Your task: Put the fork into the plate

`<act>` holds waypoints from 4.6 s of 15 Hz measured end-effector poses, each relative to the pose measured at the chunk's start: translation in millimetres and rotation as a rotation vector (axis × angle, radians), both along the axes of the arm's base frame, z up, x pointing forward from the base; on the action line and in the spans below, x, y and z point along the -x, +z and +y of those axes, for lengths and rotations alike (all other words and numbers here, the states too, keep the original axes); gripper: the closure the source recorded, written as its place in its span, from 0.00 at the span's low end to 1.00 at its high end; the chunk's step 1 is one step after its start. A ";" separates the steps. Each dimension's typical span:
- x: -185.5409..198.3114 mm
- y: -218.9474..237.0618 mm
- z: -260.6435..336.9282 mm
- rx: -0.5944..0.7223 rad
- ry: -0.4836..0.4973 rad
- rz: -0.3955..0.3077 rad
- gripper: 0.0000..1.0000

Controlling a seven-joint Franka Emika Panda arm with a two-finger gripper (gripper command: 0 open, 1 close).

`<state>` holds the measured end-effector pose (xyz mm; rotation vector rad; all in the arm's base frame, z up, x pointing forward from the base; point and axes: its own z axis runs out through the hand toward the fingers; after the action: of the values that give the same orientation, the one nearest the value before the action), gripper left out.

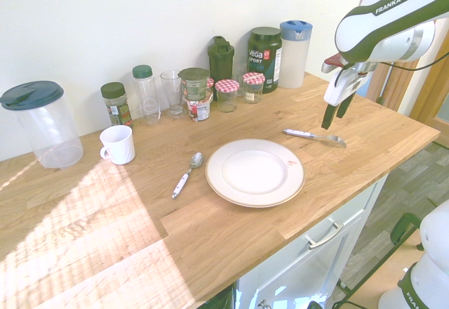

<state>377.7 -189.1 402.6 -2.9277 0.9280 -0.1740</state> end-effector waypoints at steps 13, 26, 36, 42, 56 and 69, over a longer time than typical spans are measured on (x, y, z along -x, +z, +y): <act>-38.6 -46.0 6.4 -0.018 0.145 -0.067 1.00; -54.9 -66.8 0.5 -0.049 0.173 -0.014 1.00; -58.1 -70.6 1.3 -0.043 0.184 -0.009 1.00; -56.2 -55.1 -1.4 -0.025 0.192 -0.032 1.00; -61.7 -8.6 205.8 0.133 0.337 -0.026 1.00; -74.1 -41.1 255.7 0.160 0.382 0.043 1.00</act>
<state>451.8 66.6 361.5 -3.1953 0.3566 -0.1701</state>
